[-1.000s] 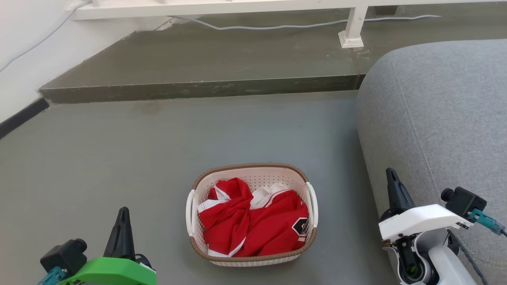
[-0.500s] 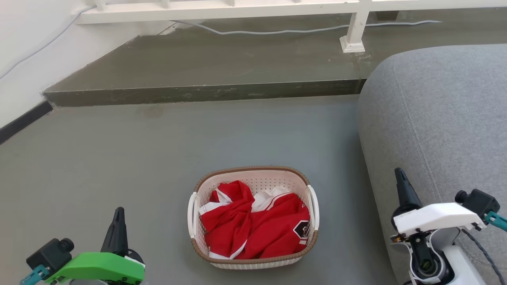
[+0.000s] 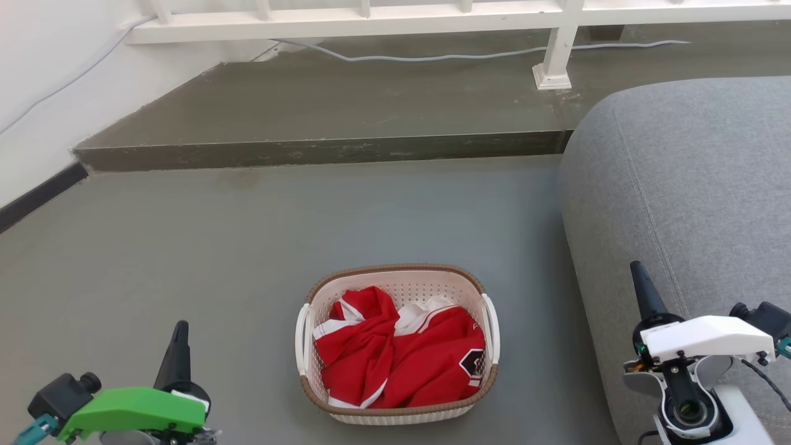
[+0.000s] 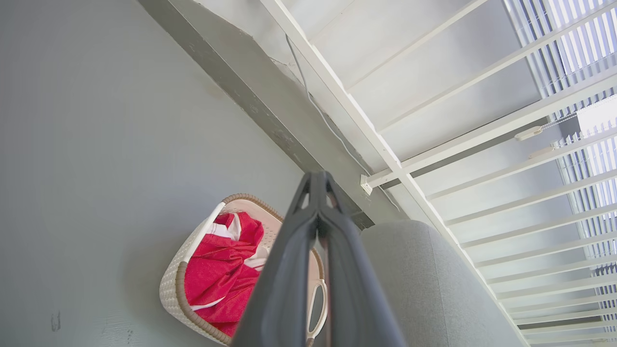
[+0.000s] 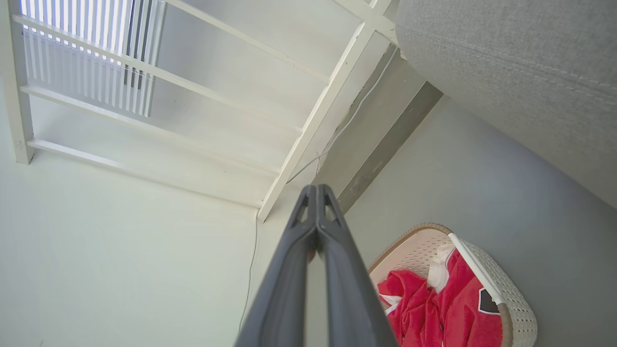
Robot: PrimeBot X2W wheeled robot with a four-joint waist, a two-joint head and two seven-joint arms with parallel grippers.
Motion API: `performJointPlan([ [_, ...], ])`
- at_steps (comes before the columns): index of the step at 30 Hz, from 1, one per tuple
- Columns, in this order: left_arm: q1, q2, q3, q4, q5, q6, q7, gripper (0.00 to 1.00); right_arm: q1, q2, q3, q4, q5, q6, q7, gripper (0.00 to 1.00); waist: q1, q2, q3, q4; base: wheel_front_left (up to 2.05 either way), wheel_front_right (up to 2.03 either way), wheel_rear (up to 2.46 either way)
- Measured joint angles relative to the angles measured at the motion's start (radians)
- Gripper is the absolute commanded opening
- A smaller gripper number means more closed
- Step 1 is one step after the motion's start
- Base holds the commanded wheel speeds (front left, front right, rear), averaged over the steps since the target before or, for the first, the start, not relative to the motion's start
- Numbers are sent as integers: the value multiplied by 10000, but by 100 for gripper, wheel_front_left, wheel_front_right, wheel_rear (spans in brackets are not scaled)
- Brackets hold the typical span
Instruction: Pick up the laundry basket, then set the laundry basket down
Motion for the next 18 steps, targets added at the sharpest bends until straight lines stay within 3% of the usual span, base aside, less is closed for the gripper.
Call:
performJointPlan([
  [18, -353, 130, 267, 470, -2456, -439, 441, 0, -79, -104, -570, 105, 2176, 433, 453, 0, 0, 0, -178, 71, 0, 0, 0],
])
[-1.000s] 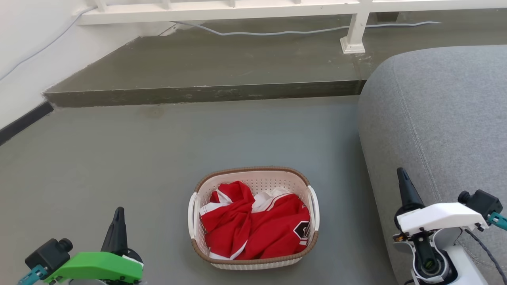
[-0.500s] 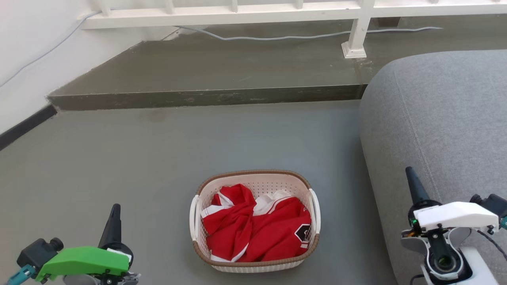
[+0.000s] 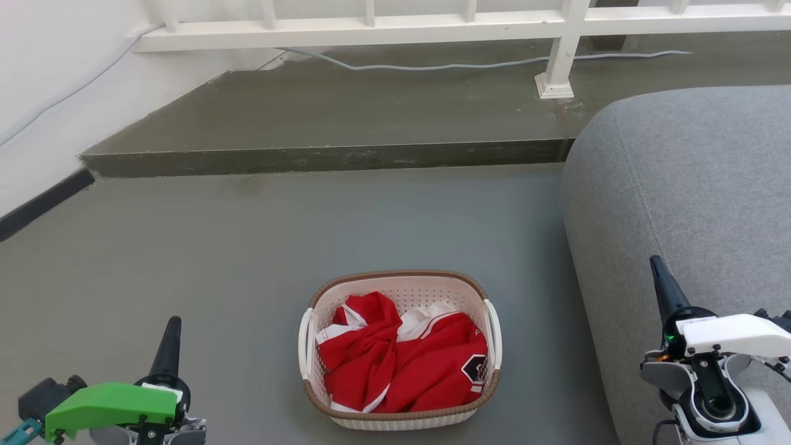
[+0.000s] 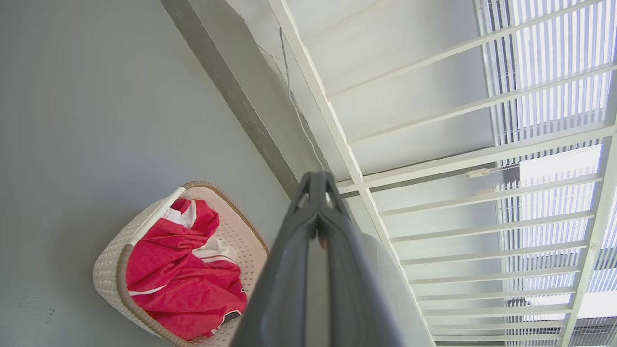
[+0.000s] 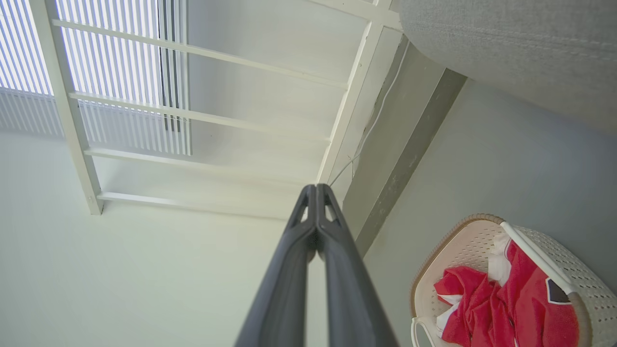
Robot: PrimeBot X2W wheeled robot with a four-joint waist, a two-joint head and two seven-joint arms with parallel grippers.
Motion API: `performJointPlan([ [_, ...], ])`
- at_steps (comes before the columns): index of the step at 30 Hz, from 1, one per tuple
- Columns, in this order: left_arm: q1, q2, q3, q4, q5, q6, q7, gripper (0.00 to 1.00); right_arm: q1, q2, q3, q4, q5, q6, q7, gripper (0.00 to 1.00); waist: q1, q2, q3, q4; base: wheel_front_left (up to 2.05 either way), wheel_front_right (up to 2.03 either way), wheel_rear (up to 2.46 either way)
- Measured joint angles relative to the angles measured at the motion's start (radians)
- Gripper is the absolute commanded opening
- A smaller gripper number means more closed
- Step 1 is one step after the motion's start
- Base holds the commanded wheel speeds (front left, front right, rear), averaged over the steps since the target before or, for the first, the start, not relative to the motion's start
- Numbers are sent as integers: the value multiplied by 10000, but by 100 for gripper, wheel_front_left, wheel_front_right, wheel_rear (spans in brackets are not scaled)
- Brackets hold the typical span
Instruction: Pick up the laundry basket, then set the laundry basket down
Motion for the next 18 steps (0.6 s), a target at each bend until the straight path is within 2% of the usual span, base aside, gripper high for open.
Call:
performJointPlan([
  [18, -277, 40, 291, 476, -2577, -472, 518, 0, -57, -46, -593, 134, 2324, 445, 525, 0, 0, 0, -189, 75, 0, 0, 0],
])
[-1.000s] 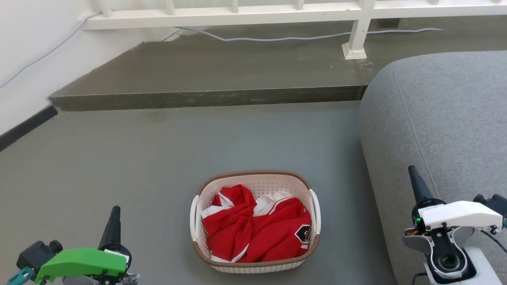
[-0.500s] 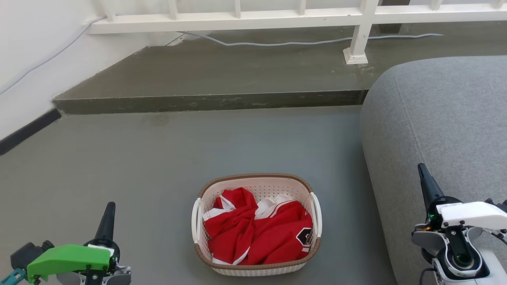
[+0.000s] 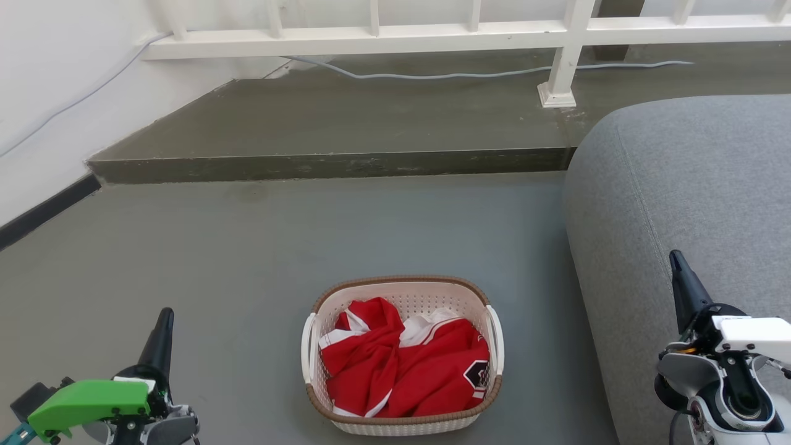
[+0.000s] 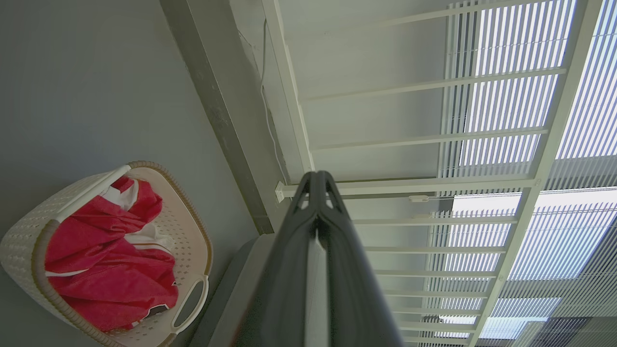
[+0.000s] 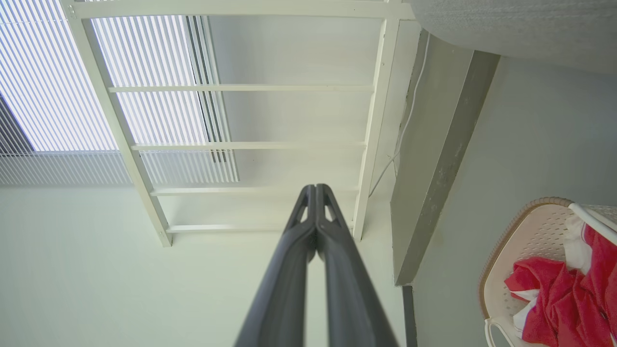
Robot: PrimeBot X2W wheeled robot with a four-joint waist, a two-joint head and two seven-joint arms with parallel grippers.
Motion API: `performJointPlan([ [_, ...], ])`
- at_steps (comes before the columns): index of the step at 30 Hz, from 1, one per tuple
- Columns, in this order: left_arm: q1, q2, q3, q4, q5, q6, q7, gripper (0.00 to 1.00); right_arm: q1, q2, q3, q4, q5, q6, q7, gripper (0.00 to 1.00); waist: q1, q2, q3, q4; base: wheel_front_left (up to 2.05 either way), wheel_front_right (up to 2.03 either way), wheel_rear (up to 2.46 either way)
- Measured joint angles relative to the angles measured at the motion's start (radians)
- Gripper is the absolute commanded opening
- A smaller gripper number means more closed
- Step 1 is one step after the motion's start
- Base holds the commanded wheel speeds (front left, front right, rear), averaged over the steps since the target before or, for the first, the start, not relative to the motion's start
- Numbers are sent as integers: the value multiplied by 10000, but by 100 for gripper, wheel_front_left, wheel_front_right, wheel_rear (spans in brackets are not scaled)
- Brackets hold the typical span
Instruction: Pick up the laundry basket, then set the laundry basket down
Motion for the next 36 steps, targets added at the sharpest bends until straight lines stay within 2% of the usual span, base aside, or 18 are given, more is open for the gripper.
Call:
performJointPlan([
  [5, -152, 17, 132, 140, -711, -142, 100, 0, -37, -15, -161, 38, 637, 132, 146, 0, 0, 0, -48, 21, 0, 0, 0],
  [36, -227, 17, 153, 343, -713, -230, 173, 0, -155, -15, -194, 178, 667, 171, 157, 0, 0, 0, -57, 21, 0, 0, 0],
])
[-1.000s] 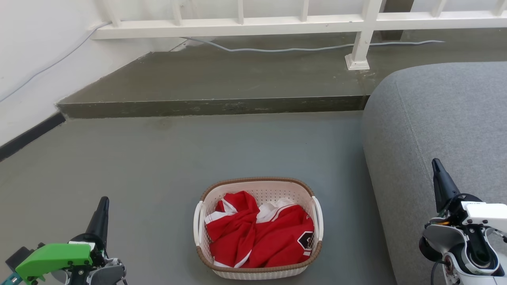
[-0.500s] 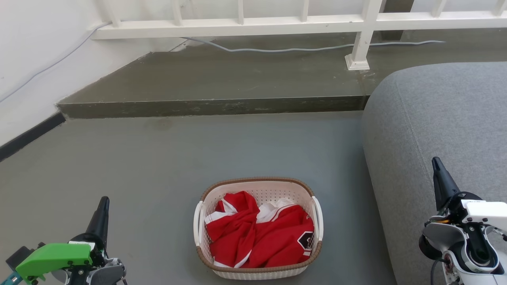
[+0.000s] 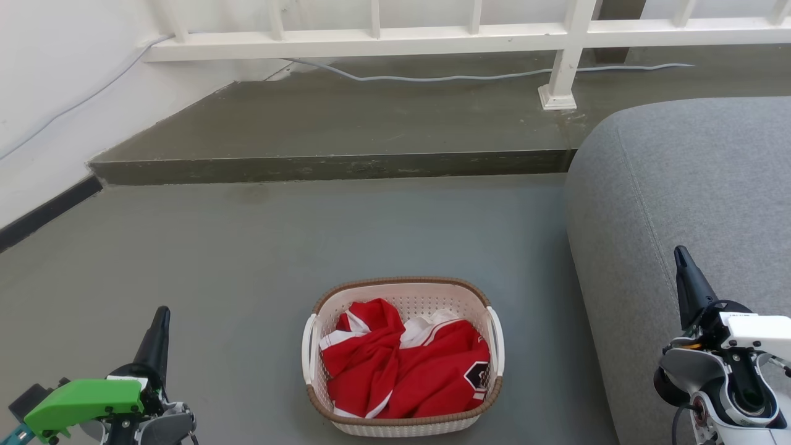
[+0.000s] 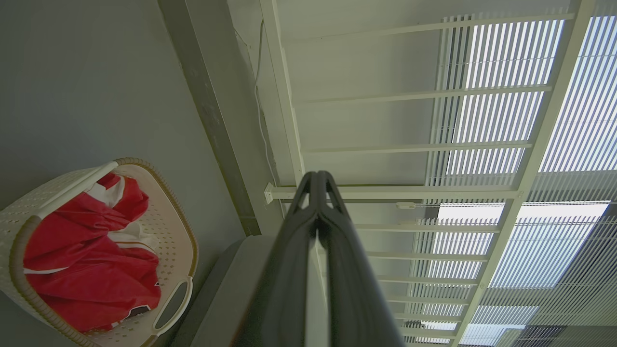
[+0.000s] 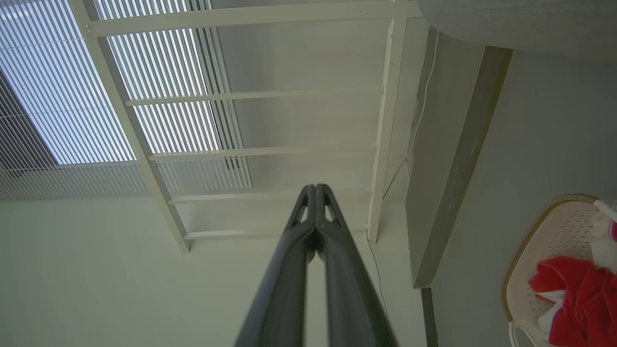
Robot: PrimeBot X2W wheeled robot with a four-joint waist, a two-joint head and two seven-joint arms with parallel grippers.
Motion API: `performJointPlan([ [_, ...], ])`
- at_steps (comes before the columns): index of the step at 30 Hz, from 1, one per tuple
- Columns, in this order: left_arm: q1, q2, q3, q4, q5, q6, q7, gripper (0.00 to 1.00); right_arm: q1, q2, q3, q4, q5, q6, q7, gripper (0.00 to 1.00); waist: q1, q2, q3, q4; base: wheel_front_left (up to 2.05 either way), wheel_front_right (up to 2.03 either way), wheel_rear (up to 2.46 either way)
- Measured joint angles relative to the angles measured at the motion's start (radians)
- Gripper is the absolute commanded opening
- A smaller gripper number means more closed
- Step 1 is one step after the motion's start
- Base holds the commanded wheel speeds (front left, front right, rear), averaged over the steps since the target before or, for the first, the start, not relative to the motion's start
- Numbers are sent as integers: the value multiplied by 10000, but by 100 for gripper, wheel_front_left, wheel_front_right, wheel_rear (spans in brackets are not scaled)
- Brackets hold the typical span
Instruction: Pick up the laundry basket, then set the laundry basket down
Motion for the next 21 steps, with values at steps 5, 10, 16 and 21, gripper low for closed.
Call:
performJointPlan([
  [5, -78, 0, 8, 17, 0, -2, 0, 0, -2, 2, -8, 15, 0, 0, 2, 0, 0, 0, -1, 0, 0, 0, 0],
  [10, -78, 0, 12, 52, 0, -4, 2, 0, -3, 2, -15, 29, 0, 0, 2, 0, 0, 0, -2, 0, 0, 0, 0],
  [16, -79, 0, 17, 69, 0, -36, 2, 0, -5, 2, -19, 38, 0, 2, 2, 0, 0, 0, -2, 1, 0, 0, 0],
  [21, -81, -2, 19, 105, 0, -36, 13, 0, -5, 2, -27, 44, 0, 2, 2, 0, 0, 0, -3, 1, 0, 0, 0],
])
